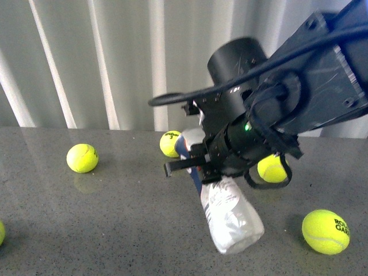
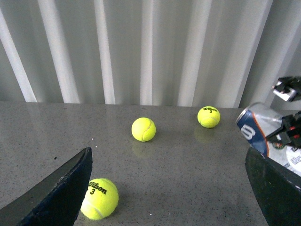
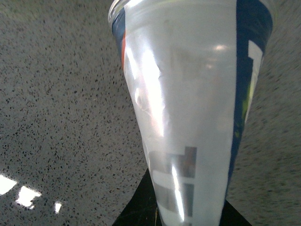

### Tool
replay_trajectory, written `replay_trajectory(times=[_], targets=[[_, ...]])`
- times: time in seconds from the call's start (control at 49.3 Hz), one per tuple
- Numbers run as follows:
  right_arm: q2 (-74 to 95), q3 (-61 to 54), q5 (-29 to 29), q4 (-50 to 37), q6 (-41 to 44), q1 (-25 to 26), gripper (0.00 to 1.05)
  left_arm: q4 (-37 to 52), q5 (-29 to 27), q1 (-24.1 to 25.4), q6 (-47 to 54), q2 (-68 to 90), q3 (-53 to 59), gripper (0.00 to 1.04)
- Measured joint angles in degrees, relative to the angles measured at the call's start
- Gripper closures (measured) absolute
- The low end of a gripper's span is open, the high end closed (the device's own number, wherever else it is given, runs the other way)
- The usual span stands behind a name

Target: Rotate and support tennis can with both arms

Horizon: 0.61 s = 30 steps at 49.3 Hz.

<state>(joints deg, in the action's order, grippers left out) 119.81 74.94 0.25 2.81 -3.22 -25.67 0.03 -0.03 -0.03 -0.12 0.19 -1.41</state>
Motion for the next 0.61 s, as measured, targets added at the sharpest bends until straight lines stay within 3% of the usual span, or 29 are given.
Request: replay_trajectory(times=[0.162,0.304,0.447,0.609], targets=[[-6.16,-2.51,5.86,-4.26,12.74,-0.79,0.99,0.00,0.00,0.00,0.00,0.00,0.00,0.07],[-9.25,-5.86,8.57,-9.77,28.89,-2.01,0.99,0.00,0.00,0.00,0.00,0.00,0.00,0.07],[-8.39,-11.74,3.34,-15.67,49.44,-4.22,0.99,0.00,0.00,0.00,0.00,0.00,0.00,0.07],[-5.20,-14.08,2.64,-20.50,62.47,-6.56,0.99,0.00,0.02,0.00,0.00,0.00,0.00,0.07]])
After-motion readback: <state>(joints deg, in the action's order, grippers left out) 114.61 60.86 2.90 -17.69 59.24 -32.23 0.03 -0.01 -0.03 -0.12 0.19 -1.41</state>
